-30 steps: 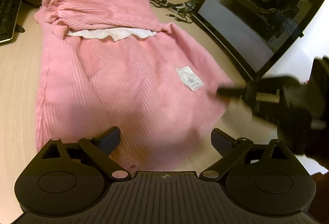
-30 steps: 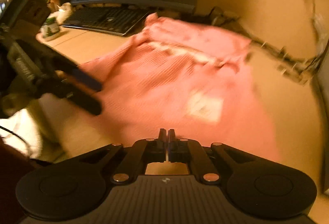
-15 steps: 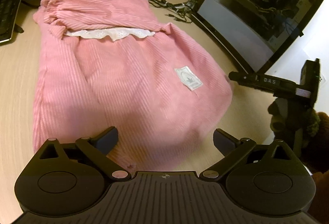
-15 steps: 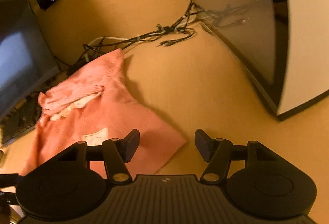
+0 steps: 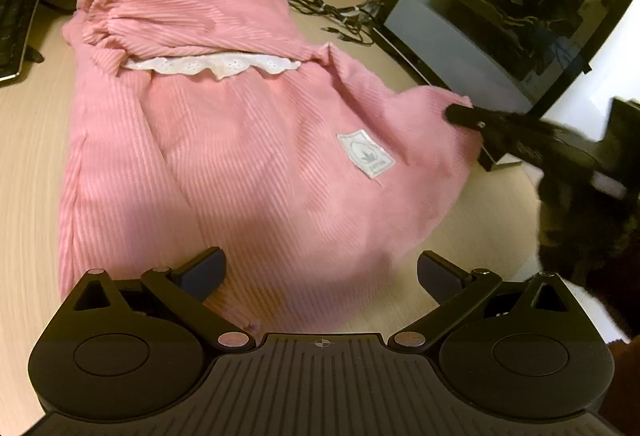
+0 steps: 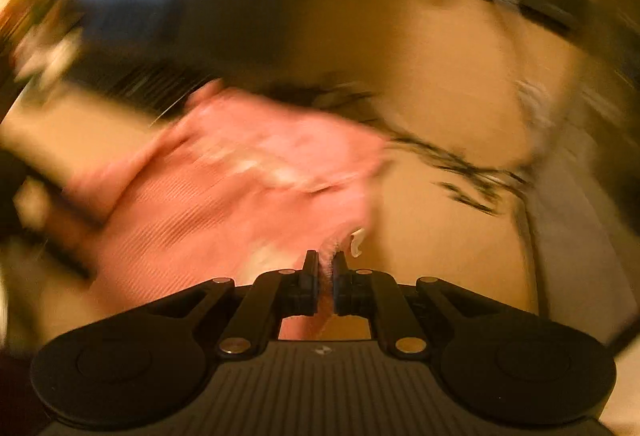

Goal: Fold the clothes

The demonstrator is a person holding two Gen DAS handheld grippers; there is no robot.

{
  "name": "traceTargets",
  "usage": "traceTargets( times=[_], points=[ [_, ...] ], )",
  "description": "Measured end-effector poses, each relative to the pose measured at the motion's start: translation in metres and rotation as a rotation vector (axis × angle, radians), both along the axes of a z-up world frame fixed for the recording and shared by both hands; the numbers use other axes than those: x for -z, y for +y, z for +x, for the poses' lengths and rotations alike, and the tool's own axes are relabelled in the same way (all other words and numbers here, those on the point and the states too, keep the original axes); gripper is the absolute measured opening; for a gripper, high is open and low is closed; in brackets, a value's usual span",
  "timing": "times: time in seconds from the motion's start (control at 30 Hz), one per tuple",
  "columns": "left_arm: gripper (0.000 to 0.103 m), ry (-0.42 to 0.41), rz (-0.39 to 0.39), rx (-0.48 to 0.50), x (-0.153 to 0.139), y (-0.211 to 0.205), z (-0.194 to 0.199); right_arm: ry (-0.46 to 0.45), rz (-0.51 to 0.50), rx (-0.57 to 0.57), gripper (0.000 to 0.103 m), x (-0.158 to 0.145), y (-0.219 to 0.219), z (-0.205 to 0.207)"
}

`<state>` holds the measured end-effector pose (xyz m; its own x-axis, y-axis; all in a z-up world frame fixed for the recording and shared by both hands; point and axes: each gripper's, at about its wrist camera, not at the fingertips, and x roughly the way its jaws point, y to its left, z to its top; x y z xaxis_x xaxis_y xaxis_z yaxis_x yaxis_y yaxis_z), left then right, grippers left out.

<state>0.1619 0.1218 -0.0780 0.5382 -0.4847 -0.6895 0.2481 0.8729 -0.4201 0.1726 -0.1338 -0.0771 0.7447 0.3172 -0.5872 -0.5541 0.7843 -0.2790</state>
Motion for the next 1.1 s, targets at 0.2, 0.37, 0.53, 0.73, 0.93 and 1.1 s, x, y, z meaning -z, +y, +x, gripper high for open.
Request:
traceTargets(
  times=[0.2, 0.37, 0.53, 0.73, 0.93, 1.1],
  points=[
    [0.103, 0.005, -0.016, -0.002, 0.000, 0.005, 0.005, -0.004, -0.279, -0.260, 0.011, 0.035, 0.041, -0.037],
    [0.103, 0.009, -0.016, -0.007, -0.002, 0.008, 0.007, 0.155, -0.086, -0.332, 0.033, 0.002, 0.028, -0.034],
    [0.103, 0.050, -0.019, 0.000, -0.005, 0.011, 0.002, 0.248, 0.091, -0.320, 0.049, -0.029, 0.002, -0.024],
    [0.103, 0.096, 0.006, 0.046, -0.008, 0.018, -0.022, 0.288, 0.350, -0.058, 0.058, -0.038, -0.048, 0.009],
    [0.103, 0.109, 0.009, 0.062, -0.023, 0.024, -0.040, 0.244, 0.233, 0.122, 0.058, -0.011, -0.034, 0.014],
    [0.103, 0.039, -0.026, 0.030, -0.043, 0.024, -0.033, 0.354, 0.379, 0.292, 0.058, 0.017, -0.041, 0.010]
  ],
)
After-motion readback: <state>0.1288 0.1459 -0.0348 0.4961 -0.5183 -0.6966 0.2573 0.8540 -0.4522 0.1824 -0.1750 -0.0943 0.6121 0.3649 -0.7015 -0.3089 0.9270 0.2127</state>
